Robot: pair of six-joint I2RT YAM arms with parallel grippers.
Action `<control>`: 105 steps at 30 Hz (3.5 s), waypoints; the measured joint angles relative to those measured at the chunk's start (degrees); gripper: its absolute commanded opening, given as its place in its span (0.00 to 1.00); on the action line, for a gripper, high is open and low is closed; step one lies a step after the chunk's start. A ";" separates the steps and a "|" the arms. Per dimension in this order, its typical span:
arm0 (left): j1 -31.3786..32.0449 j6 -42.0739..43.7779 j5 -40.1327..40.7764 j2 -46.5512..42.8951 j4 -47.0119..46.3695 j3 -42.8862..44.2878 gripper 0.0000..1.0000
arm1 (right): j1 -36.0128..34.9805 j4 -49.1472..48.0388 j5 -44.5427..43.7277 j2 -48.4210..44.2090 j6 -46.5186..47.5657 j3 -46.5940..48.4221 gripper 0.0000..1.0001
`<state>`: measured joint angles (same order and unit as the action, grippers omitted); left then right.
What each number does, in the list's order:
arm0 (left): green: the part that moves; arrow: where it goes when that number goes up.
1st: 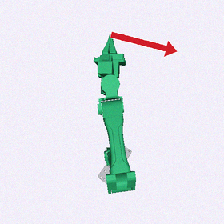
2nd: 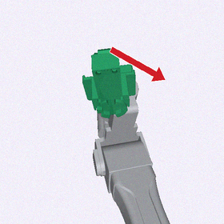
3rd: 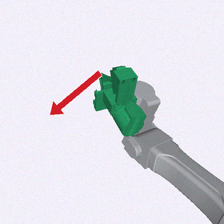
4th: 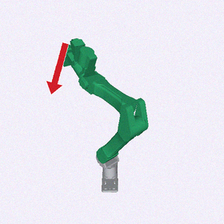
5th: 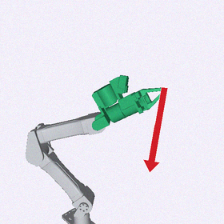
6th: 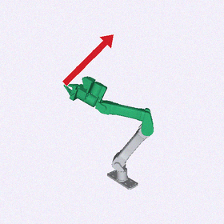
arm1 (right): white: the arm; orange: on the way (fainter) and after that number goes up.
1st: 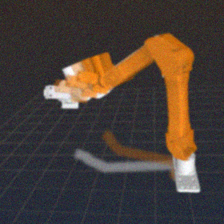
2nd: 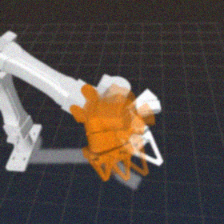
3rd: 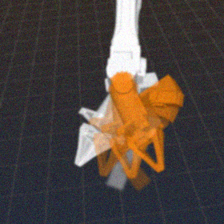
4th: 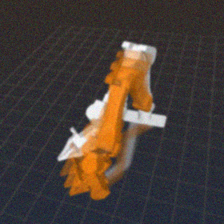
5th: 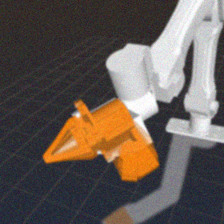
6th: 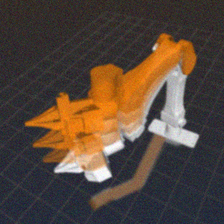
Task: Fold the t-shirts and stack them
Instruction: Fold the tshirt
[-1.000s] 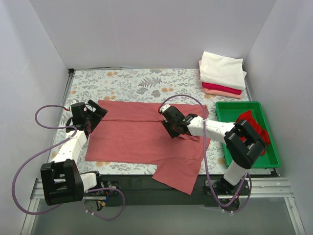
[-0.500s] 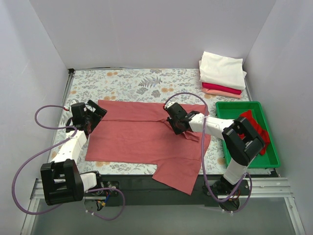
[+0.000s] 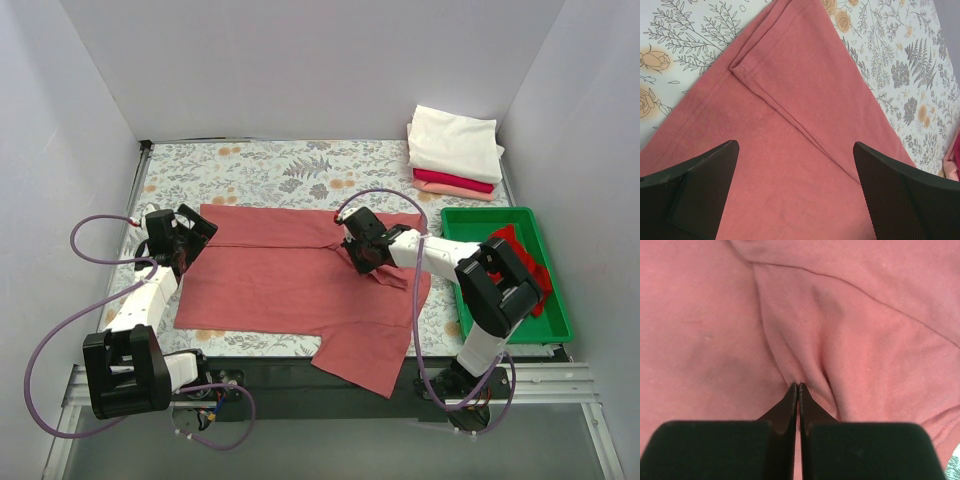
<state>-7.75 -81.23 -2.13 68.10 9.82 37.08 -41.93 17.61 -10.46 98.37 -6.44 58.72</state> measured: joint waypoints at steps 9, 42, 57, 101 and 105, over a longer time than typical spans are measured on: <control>0.00 -0.02 -0.04 0.00 0.04 0.00 0.98 | 0.20 -0.13 11.82 -3.21 -0.28 0.00 0.01; 0.00 0.02 -1.38 0.57 0.02 0.04 0.98 | 9.81 4.66 22.80 -9.57 -4.81 0.48 0.71; 0.02 0.42 -8.76 19.54 -4.87 10.75 0.98 | 24.15 2.73 20.22 -0.13 -3.80 3.93 0.98; -2.23 -4.94 -6.27 27.26 3.08 22.27 0.98 | 20.44 -4.66 9.94 -2.45 5.62 17.70 0.98; -2.14 -7.56 -5.64 14.34 4.00 10.86 0.98 | 20.33 -10.86 6.99 -19.30 -1.79 -2.05 0.98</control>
<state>-9.89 -88.79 -7.77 82.43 13.82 47.94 -21.61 6.74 -3.46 79.07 -8.23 56.66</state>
